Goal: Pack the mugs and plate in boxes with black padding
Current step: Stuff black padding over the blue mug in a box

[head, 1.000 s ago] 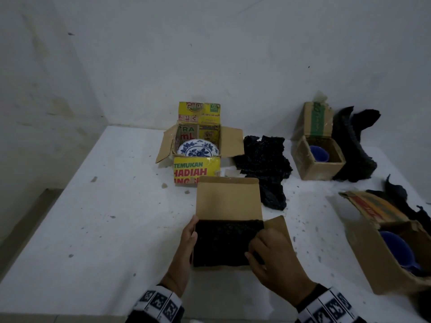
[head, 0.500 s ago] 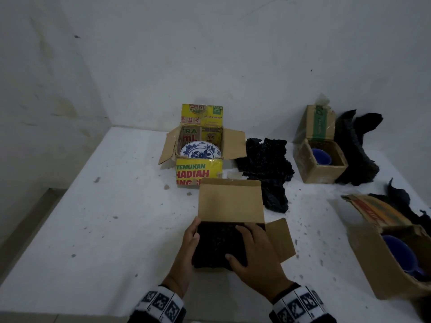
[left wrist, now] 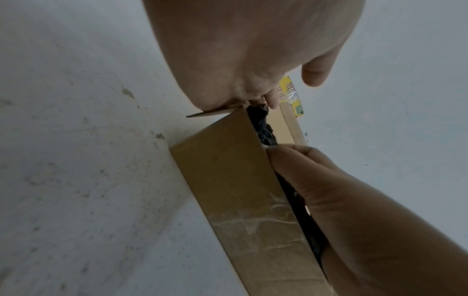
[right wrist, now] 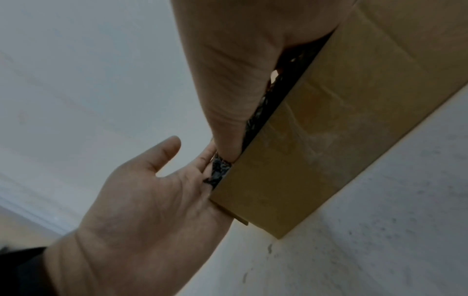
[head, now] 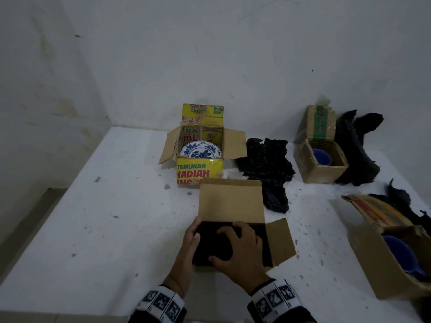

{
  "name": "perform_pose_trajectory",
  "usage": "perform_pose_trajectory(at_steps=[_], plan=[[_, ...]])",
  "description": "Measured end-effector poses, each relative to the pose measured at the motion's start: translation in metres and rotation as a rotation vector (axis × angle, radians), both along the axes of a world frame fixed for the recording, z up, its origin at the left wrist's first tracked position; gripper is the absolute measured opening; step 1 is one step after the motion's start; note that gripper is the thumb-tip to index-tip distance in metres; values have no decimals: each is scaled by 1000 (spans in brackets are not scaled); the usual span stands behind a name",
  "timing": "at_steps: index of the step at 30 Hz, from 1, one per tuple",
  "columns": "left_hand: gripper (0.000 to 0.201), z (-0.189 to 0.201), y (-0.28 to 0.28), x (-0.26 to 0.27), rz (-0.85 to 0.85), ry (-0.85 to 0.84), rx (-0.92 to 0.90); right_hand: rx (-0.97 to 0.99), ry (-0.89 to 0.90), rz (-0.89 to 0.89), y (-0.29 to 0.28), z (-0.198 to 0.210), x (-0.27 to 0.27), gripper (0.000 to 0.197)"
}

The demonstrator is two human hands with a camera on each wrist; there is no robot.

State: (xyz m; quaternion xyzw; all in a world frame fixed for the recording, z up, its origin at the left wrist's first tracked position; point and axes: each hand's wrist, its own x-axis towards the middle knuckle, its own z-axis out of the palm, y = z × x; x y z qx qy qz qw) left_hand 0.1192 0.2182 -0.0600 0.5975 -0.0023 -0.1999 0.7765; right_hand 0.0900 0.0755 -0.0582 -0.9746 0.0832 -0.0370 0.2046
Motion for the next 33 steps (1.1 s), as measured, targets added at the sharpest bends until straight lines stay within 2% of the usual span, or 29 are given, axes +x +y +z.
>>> perform_pose_trajectory(at_steps=[3,7,12,15,18,21,23,25,29,33], plan=[[58,2,-2,1,0,1,4,-54,143,11,4,4,7,71],[56,2,-2,2,4,9,-3,-79,203,23,4,5,8,74],[52,1,-1,1,3,-9,-11,-148,-21,108,1,10,-2,60],[52,1,-2,0,11,-15,-26,-171,-159,296,1,13,-9,55],[54,2,-2,-1,13,-19,-17,-205,-161,486,0,9,-5,54],[52,1,0,0,4,-20,-18,-241,-104,570,-2,0,-1,56],[51,2,-1,0,1,-17,-16,-251,-122,574,-4,-2,-2,54],[49,3,-1,0,5,-21,-12,-209,-212,535,-5,0,-5,46],[51,1,1,1,5,-33,10,-109,-456,400,-13,8,-25,15],[46,3,0,3,1,-6,9,-146,-448,388,-31,-5,-49,10]])
